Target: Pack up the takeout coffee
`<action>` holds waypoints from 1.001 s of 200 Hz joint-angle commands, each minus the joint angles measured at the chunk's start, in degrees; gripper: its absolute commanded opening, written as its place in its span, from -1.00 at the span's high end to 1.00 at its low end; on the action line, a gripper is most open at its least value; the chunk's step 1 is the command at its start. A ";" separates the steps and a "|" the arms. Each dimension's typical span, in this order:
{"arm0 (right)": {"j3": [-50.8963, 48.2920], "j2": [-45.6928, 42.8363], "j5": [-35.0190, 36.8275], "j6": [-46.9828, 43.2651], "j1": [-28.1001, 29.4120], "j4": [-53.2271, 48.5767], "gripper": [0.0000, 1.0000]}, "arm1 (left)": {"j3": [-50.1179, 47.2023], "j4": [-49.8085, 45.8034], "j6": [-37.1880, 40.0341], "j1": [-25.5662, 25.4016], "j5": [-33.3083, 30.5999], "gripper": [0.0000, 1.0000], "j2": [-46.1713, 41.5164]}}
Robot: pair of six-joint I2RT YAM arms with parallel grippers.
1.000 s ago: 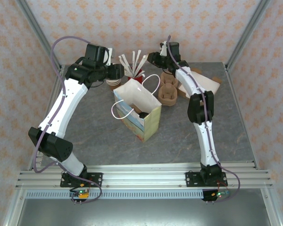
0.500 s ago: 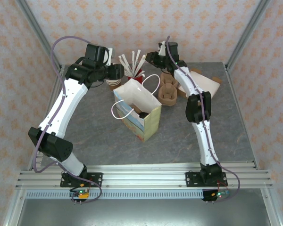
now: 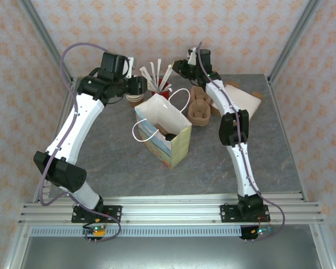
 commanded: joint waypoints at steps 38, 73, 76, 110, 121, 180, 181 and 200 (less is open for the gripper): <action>5.32 2.84 0.42 0.85 0.40 2.05 0.73 | 0.74 -1.32 1.31 0.87 -0.51 -0.10 0.63; 6.78 2.61 0.59 0.34 0.40 1.09 0.97 | 0.81 -1.45 1.50 0.96 -0.27 -0.10 0.48; 6.94 2.57 0.65 0.20 0.35 0.87 0.98 | 0.80 -1.45 1.49 0.96 -0.23 -0.10 0.52; 7.35 -0.20 0.69 -1.39 0.38 -1.47 1.00 | 1.11 -1.40 1.31 0.91 0.21 -0.10 0.29; 7.26 -1.48 0.97 -2.38 0.39 -2.66 1.00 | 1.10 -1.28 1.23 0.96 0.31 -0.10 0.11; 6.91 -10.97 5.30 -10.38 0.34 -12.76 1.00 | 1.54 -0.45 0.18 0.97 1.36 -0.10 -1.54; 6.91 -11.11 5.40 -10.52 0.34 -12.91 1.00 | 1.58 -0.47 0.17 1.01 1.37 -0.10 -1.56; 7.06 -14.23 7.63 -12.62 0.25 -15.45 1.00 | 1.79 -0.33 -0.08 1.03 1.52 -0.11 -2.29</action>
